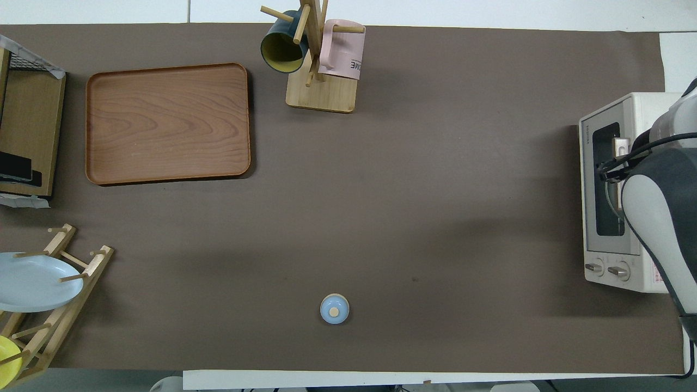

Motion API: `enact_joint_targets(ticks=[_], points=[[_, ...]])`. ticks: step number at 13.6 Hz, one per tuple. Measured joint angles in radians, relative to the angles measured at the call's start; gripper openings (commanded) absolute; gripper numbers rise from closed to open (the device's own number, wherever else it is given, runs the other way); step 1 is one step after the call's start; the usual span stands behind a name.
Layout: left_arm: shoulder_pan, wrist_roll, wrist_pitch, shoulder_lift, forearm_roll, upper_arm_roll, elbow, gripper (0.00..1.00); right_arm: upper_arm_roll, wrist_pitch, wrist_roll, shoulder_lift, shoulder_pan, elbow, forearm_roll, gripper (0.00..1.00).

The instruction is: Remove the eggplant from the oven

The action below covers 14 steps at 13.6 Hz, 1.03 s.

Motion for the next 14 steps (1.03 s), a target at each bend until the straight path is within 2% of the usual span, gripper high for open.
enact_joint_targets(ticks=[5, 9, 12, 14], points=[[0.0, 0.0, 0.0, 0.0, 0.0, 0.0, 0.0, 1.0, -0.002, 0.075, -0.067, 0.008, -0.033, -0.06, -0.034, 0.0], [0.0, 0.0, 0.0, 0.0, 0.0, 0.0, 0.0, 1.0, -0.001, 0.093, -0.123, 0.008, -0.056, -0.07, -0.035, 0.0], [0.0, 0.0, 0.0, 0.0, 0.0, 0.0, 0.0, 1.0, 0.003, 0.102, -0.118, 0.009, -0.044, -0.079, -0.033, 0.0], [0.0, 0.0, 0.0, 0.0, 0.0, 0.0, 0.0, 1.0, 0.005, 0.109, -0.066, 0.018, 0.003, -0.088, -0.03, 0.0]])
